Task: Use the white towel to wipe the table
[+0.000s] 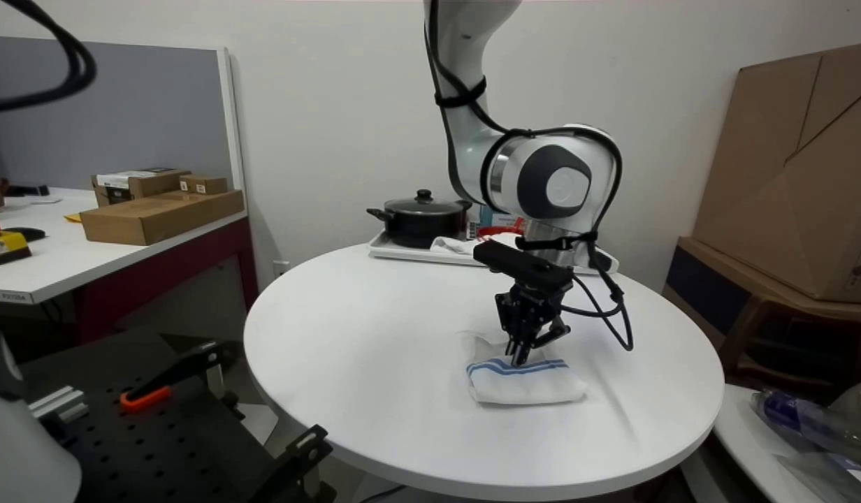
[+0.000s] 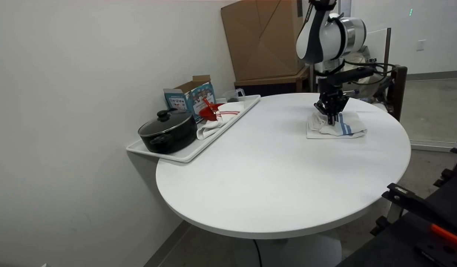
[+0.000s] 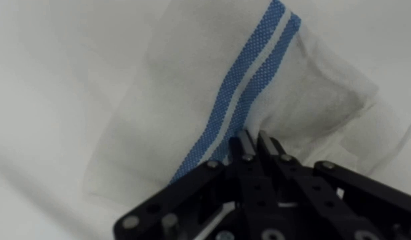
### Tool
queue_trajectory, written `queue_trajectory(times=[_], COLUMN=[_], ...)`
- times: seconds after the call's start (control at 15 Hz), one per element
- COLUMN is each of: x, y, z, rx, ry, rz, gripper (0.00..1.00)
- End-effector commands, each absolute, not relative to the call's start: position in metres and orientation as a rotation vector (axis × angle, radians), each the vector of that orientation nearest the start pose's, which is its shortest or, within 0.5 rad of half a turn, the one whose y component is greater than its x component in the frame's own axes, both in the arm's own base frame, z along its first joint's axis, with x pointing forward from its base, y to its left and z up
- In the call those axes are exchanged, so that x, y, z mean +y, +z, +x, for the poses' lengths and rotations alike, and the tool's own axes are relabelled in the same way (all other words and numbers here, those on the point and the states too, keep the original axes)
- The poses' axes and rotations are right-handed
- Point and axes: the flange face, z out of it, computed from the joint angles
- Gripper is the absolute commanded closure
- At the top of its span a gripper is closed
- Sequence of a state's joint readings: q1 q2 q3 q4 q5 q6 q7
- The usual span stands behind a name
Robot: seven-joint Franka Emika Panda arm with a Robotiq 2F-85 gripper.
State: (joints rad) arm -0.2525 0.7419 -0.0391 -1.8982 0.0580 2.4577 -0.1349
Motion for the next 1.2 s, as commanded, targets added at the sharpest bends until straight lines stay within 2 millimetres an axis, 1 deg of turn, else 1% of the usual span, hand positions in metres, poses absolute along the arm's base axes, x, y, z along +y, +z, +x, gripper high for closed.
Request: queue_trajectory(times=[0.0,0.13,0.2,0.33,0.47,0.53,0.6,0.67,0.8,0.93,1.13], x=[-0.203,-0.226,-0.24,-0.26,-0.272,-0.274,-0.272,-0.266,-0.24,-0.199,-0.11], y=[0.084,0.088,0.093,0.1,0.106,0.108,0.109,0.109,0.106,0.096,0.076], z=[0.571,0.566,0.564,0.563,0.563,0.563,0.563,0.564,0.568,0.575,0.58], rx=[0.347,0.417,0.458,0.517,0.541,0.543,0.536,0.517,0.442,0.307,0.061], ry=[0.286,0.274,0.26,0.235,0.219,0.214,0.214,0.218,0.235,0.273,0.332], rz=[-3.044,-3.039,-3.035,-3.037,-3.049,-3.051,-3.049,-3.044,-3.047,-3.057,-3.046], gripper=[0.92,0.92,0.92,0.92,0.92,0.92,0.92,0.92,0.92,0.92,0.92])
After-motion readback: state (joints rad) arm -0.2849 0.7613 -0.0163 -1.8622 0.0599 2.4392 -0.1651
